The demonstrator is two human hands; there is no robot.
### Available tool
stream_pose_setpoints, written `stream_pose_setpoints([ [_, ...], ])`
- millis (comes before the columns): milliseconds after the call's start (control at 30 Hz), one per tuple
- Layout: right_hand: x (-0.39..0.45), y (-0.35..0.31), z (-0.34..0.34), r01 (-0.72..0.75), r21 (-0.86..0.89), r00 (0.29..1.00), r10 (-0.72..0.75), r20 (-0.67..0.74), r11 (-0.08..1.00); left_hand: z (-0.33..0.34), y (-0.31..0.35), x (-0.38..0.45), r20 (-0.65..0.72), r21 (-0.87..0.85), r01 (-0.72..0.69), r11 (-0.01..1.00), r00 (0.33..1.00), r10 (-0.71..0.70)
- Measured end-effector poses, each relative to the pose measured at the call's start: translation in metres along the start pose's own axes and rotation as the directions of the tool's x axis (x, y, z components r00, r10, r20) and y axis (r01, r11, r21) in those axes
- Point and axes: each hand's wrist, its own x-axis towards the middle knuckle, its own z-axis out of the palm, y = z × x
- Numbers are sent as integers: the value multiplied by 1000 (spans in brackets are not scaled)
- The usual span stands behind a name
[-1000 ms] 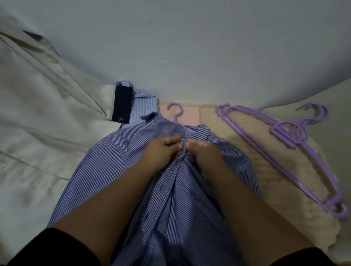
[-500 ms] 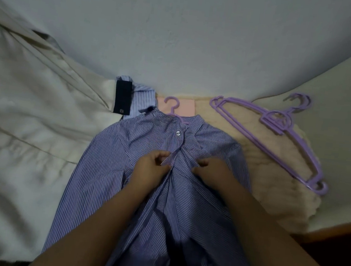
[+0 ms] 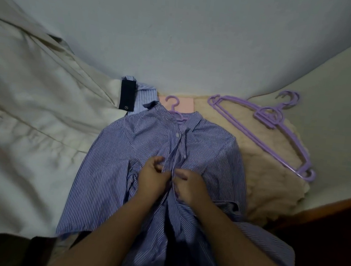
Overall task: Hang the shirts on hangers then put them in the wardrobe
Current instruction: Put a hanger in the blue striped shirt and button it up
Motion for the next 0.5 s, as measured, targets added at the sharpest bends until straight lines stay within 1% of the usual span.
stream_pose_setpoints([
  [33, 1, -1, -2, -21, 67, 999, 24, -30, 998, 0, -1, 0, -5, -29, -2, 1000, 1000, 2],
  [100, 5, -6, -7, -59, 208, 993, 79, -92, 976, -1, 1, 1, -23, -29, -62, 998, 998, 62],
  [167, 14, -12, -11, -65, 258, 983, 106, -148, 964, -1, 6, 5, -46, -32, -135, 990, 990, 133],
  [233, 25, -15, -13, -87, 301, 974, 145, -174, 950, 0, 10, 11, -60, -13, -185, 983, 981, 184],
  [367, 41, -21, -15, -163, 409, 964, 233, -127, 898, 2, 12, 22, -5, 151, -248, 957, 968, 252],
  [433, 46, -22, -15, -168, 419, 968, 231, -102, 892, 2, 12, 26, 15, 210, -264, 941, 964, 267],
  [500, 47, -23, -15, -154, 397, 970, 215, -115, 905, 1, 11, 29, 24, 215, -256, 943, 966, 257],
])
